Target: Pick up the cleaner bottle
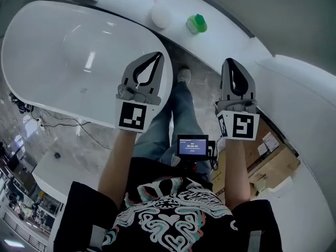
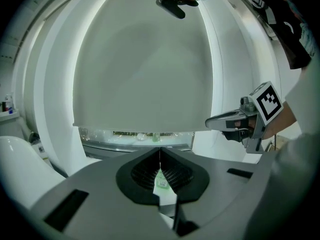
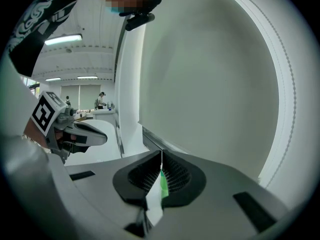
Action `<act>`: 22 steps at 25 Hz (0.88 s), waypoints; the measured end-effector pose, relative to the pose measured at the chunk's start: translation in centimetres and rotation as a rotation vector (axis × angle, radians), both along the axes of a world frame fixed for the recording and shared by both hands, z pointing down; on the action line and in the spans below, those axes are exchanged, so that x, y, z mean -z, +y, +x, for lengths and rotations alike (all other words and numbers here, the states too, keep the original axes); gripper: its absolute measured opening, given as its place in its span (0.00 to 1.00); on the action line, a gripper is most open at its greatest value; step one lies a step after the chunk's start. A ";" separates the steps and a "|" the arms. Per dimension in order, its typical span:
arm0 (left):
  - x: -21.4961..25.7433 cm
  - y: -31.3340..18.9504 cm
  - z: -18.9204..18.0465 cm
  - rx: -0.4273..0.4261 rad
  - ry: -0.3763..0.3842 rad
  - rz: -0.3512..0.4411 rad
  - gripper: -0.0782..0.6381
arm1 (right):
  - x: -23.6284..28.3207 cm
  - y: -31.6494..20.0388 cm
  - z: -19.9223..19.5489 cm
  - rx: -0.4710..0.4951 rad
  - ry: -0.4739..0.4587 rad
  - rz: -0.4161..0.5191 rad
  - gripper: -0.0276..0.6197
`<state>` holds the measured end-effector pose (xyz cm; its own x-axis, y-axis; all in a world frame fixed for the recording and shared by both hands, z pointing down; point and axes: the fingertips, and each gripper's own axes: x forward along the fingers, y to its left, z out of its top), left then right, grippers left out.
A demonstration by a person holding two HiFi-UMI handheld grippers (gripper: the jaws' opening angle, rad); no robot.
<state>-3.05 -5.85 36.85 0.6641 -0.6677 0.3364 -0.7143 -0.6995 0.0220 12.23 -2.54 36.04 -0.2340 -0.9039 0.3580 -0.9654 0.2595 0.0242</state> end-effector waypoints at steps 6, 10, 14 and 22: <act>-3.4 -0.3 0.4 -0.006 -0.001 -0.023 0.13 | -3.4 -0.4 -0.1 0.011 0.001 -0.017 0.09; -5.3 -0.4 0.4 -0.012 -0.008 -0.029 0.13 | -5.6 -0.3 -0.1 0.001 0.001 -0.028 0.09; -7.0 -0.2 0.1 0.005 -0.001 -0.059 0.13 | -7.7 -0.1 -0.2 -0.004 -0.003 -0.046 0.09; -9.8 0.1 0.3 0.027 0.009 -0.095 0.13 | -10.1 0.5 0.0 -0.007 -0.033 -0.044 0.09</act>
<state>-2.75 -5.76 46.63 0.6499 -0.6503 0.3935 -0.7321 -0.6747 0.0940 12.25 -2.05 46.12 -0.2401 -0.8893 0.3892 -0.9674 0.2527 -0.0193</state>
